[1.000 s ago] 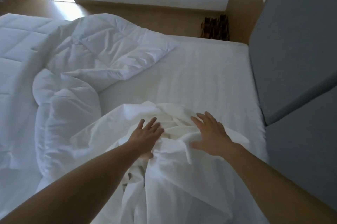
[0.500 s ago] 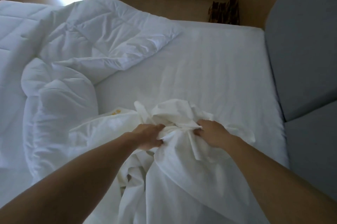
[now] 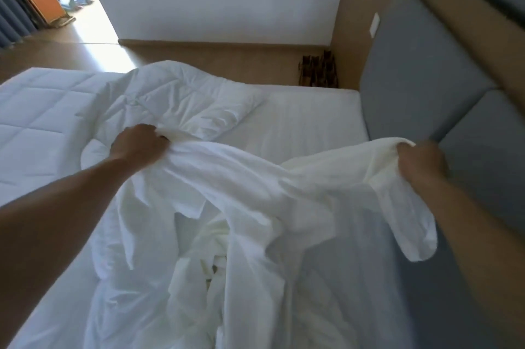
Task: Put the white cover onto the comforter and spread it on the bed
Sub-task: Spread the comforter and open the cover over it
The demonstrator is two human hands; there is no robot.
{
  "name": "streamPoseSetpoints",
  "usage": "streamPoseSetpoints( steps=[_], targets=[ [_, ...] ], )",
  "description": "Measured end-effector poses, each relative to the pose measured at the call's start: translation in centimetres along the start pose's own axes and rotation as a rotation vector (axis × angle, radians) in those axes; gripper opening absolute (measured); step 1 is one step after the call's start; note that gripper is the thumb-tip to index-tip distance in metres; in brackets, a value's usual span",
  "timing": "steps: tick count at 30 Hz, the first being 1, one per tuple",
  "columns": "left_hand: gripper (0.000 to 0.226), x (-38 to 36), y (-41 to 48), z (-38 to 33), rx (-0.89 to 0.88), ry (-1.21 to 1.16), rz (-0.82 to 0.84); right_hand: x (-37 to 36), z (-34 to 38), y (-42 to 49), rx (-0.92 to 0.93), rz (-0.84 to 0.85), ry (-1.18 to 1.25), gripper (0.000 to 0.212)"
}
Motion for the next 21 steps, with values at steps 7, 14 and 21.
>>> streamPoseSetpoints(
  steps=[7,14,21],
  targets=[
    [0.049,-2.4,-3.4,-1.4,-0.075,0.038,0.125,-2.3,-0.4,-4.1,0.016,0.056,-0.316,0.048],
    [0.037,-19.4,-9.0,-6.0,-0.268,0.277,0.734,-19.5,-10.5,-12.6,-0.017,1.102,-0.768,0.03],
    [0.073,-23.5,-6.3,-8.9,-0.191,0.391,0.884,-23.9,-5.2,-7.6,0.275,0.783,-0.615,0.041]
  ],
)
Point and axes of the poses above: each hand's wrist, its own y-axis towards the middle knuckle, its own x-axis out of the back of the hand, z = x × y, the point moved 9 cm from there along y, towards the middle knuckle, and after that the axes turned 12 degrees about z, right-handed, at the moved point
